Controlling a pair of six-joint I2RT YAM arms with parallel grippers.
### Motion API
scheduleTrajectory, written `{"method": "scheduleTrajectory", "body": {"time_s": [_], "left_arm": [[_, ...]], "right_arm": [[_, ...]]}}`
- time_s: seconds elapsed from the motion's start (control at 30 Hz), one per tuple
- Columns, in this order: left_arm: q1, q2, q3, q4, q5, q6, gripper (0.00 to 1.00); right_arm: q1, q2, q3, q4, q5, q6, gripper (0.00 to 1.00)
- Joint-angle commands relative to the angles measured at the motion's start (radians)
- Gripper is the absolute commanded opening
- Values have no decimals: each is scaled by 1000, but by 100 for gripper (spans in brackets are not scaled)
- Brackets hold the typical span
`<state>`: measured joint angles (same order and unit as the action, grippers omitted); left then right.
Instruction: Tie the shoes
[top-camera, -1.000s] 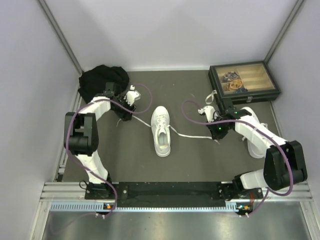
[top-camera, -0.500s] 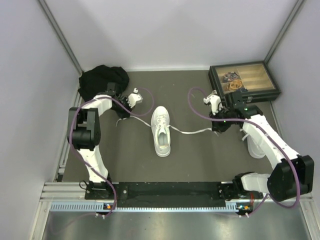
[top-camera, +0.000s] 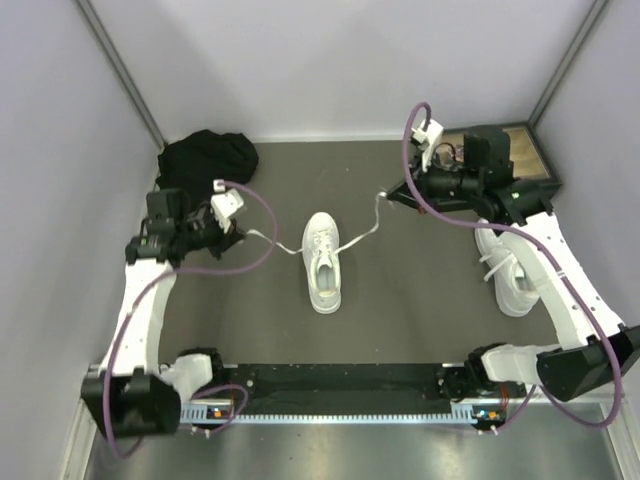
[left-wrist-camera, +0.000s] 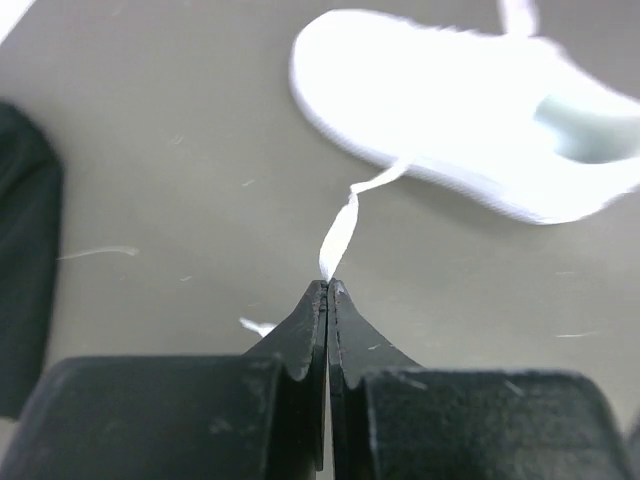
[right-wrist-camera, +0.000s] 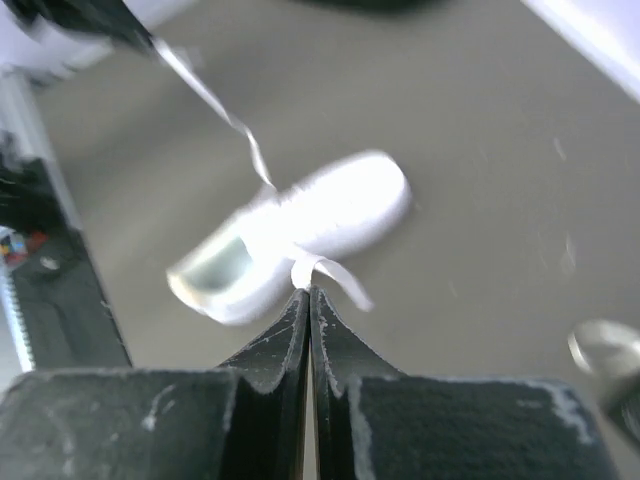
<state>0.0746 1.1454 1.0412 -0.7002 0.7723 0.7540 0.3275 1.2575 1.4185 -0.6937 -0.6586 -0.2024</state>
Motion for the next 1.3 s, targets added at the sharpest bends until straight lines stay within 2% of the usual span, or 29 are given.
{"method": "scheduleTrajectory", "body": {"time_s": [0.0,0.2,0.4,0.57,0.77,1.17,1.2,1.23,1.27], "left_arm": [[-4,-215,-139,-62,155,-58,0],[-3,-473,-188,-283,209,88,0],[-4,-587,-171,-458,237,173,0],[-4,-618,-165,-587,223,318,0],[-4,-618,-153,-640,203,401,0],[-2,-618,-122,-688,200,447,0],[-2,-618,-122,-688,200,447,0],[-4,-619,-121,-691,199,452,0],[-4,-618,-118,-693,197,456,0]], "right_arm": [[163,80,106,158,-82,103,0],[338,250,209,250,-32,139,0],[495,443,336,321,10,175,0],[588,577,369,396,34,253,0],[648,680,376,487,70,294,0],[706,842,405,576,30,396,0],[706,849,402,566,27,396,2],[706,849,399,562,22,388,17],[703,838,395,557,20,383,24]]}}
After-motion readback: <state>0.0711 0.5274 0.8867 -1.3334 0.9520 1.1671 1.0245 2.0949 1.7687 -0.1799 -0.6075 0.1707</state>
